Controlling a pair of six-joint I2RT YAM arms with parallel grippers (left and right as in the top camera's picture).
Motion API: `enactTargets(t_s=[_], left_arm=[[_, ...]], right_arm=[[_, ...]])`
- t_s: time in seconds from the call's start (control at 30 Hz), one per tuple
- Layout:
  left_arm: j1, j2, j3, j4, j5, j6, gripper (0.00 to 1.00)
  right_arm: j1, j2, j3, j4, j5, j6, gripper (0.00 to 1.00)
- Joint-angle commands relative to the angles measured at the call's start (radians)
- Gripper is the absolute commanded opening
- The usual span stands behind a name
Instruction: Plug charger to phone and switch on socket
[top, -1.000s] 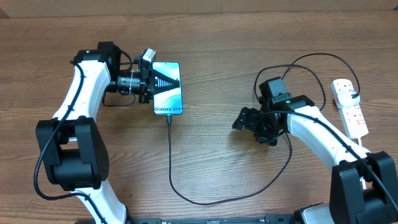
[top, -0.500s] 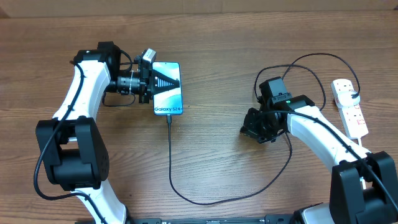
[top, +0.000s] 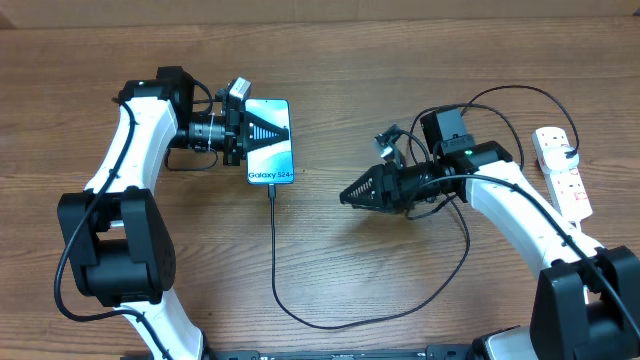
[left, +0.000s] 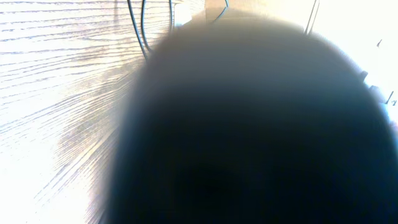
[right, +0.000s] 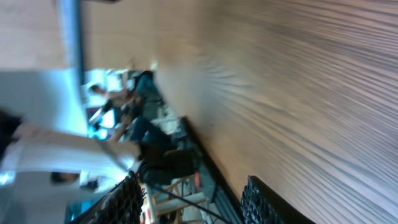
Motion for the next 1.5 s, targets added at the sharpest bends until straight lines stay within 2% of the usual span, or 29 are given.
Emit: enactTargets(t_s=[0.0, 0.2, 0.33, 0.6, 0.77, 1.03, 1.3, 1.47], left_arm=[[0.001, -0.042, 0.010, 0.000, 0.065, 0.013, 0.04], [-0.022, -0.042, 0.010, 0.000, 0.085, 0.014, 0.04], [-0.039, -0.042, 0.010, 0.000, 0.084, 0.013, 0.04], [-0.057, -0.042, 0.010, -0.019, 0.094, 0.012, 0.04], [-0.063, -0.042, 0.010, -0.017, 0.126, 0.013, 0.04], [-0.063, -0.042, 0.010, 0.067, 0.249, 0.013, 0.04], [-0.063, -0.042, 0.010, 0.071, 0.254, 0.012, 0.04], [-0.063, -0.042, 0.010, 0.072, 0.254, 0.013, 0.04]], right_arm=[[0.035, -0.014, 0.019, 0.047, -0.140, -0.037, 0.52], [0.121, -0.014, 0.019, 0.248, -0.140, 0.155, 0.52], [0.182, -0.014, 0.019, 0.380, -0.140, 0.229, 0.53], [0.234, -0.014, 0.019, 0.555, -0.132, 0.411, 0.52], [0.250, -0.014, 0.019, 0.581, -0.062, 0.499, 0.40], [0.273, -0.014, 0.019, 0.632, -0.041, 0.578, 0.37], [0.273, -0.014, 0.019, 0.724, -0.011, 0.657, 0.29], [0.273, -0.014, 0.019, 0.723, 0.020, 0.673, 0.15]])
